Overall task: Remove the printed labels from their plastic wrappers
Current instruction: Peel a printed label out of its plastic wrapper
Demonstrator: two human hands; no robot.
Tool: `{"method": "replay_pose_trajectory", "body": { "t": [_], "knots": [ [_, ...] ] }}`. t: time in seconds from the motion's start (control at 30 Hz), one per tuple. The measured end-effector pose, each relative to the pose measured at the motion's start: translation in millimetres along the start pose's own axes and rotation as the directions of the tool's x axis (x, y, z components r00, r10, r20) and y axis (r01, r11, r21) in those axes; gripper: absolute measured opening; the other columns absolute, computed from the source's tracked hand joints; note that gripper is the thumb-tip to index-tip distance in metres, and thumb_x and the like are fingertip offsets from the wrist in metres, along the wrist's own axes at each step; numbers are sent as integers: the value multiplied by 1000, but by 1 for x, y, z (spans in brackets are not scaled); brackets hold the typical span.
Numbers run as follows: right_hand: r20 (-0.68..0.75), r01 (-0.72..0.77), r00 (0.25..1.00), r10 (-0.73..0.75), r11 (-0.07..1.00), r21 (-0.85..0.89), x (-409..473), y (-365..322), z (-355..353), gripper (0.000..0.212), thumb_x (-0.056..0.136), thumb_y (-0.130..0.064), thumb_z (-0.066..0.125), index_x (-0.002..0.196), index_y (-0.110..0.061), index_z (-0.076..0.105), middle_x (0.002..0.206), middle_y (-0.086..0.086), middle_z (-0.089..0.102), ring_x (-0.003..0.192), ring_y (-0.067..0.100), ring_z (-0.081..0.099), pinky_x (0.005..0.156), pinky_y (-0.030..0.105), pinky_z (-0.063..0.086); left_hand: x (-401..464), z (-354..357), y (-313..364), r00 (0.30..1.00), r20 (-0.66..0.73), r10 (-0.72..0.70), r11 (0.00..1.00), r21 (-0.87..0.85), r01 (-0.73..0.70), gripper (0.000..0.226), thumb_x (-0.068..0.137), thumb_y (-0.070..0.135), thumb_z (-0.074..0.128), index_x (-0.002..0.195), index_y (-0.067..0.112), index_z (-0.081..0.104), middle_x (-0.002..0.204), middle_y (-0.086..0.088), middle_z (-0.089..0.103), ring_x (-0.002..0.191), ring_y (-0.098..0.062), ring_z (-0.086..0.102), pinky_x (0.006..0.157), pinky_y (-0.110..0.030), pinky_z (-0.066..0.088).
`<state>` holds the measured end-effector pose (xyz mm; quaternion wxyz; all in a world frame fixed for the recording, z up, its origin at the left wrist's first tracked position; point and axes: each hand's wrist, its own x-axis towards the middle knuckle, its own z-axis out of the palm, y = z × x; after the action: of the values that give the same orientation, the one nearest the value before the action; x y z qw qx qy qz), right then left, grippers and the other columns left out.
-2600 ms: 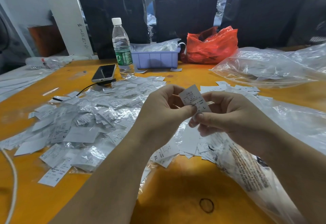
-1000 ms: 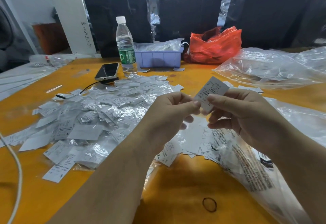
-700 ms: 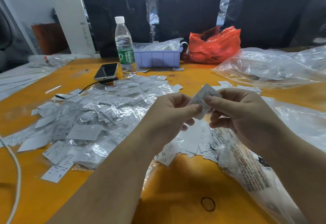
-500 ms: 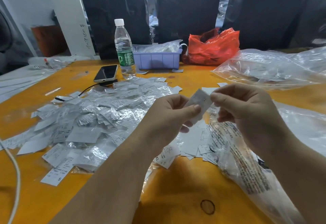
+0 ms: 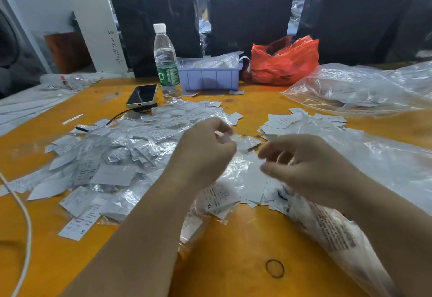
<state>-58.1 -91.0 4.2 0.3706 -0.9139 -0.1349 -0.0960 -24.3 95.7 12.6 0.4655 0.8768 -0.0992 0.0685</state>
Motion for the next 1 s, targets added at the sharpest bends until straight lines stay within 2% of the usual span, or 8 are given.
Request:
{"method": "replay_pose_trajectory", "body": {
  "t": [0.13, 0.3, 0.37, 0.47, 0.63, 0.7, 0.9, 1.0],
  "knots": [
    [96, -27, 995, 39, 992, -123, -1, 3, 5, 19, 80, -38, 73, 97, -37, 67, 89, -18, 61, 81, 1, 58, 68, 20, 49, 6, -12, -8, 989, -139, -45, 990, 129, 63, 24, 85, 19, 62, 104, 33, 60, 93, 3, 67, 80, -17, 62, 65, -30, 49],
    [322, 1, 941, 101, 953, -303, -2, 2, 9, 63, 69, -64, 72, 125, -41, 53, 122, -23, 41, 115, -1, 40, 95, 25, 41, 7, -9, -14, 977, -192, -93, 898, 408, 166, 42, 83, 18, 61, 123, 30, 54, 112, 1, 60, 97, -23, 60, 80, -39, 55],
    [322, 15, 942, 93, 948, -319, -2, 0, 11, 61, 71, -62, 72, 124, -37, 56, 123, -21, 42, 116, 1, 39, 100, 28, 40, 7, -8, -16, 975, -216, -53, 820, 548, 166, 45, 85, 22, 63, 128, 27, 51, 120, -1, 57, 109, -25, 52, 85, -38, 47],
    [274, 23, 960, 65, 951, -307, -2, 0, 11, 47, 76, -56, 71, 117, -33, 63, 116, -20, 47, 108, 2, 47, 95, 28, 44, 6, -5, -14, 968, -250, -1, 753, 637, 166, 45, 87, 28, 61, 130, 25, 49, 126, -3, 50, 116, -27, 44, 91, -40, 39],
    [163, 7, 986, 33, 971, -238, 1, 2, 13, 10, 87, -39, 68, 89, -30, 72, 96, -16, 58, 88, 0, 55, 77, 24, 47, 0, 8, -6, 984, -90, 153, 880, 466, -94, 32, 90, 32, 61, 122, 29, 57, 125, 6, 51, 119, -17, 43, 96, -34, 37],
    [105, -7, 994, 29, 978, -208, 3, 4, 13, 11, 88, -33, 68, 78, -30, 71, 87, -15, 59, 83, 1, 56, 70, 21, 45, -4, 15, -3, 978, -14, 210, 896, 403, -186, 24, 91, 32, 60, 115, 29, 62, 117, 8, 57, 113, -14, 49, 94, -32, 43],
    [40, 6, 999, -3, 996, -86, 2, 2, 10, 19, 88, -27, 69, 69, -30, 67, 78, -11, 59, 70, 4, 56, 62, 21, 44, -6, 17, -2, 979, 37, 203, 910, 361, -202, 14, 94, 29, 56, 101, 25, 67, 100, 8, 64, 93, -14, 58, 81, -36, 52],
    [-48, -10, 999, 15, 994, 106, 3, 1, 2, 17, 91, -22, 63, 74, -24, 65, 68, -3, 60, 58, 12, 54, 58, 27, 44, -6, 15, 3, 987, 44, 153, 982, 106, -157, 28, 98, 37, 51, 87, 18, 67, 76, 1, 61, 69, -13, 56, 60, -30, 45]
  ]
}}
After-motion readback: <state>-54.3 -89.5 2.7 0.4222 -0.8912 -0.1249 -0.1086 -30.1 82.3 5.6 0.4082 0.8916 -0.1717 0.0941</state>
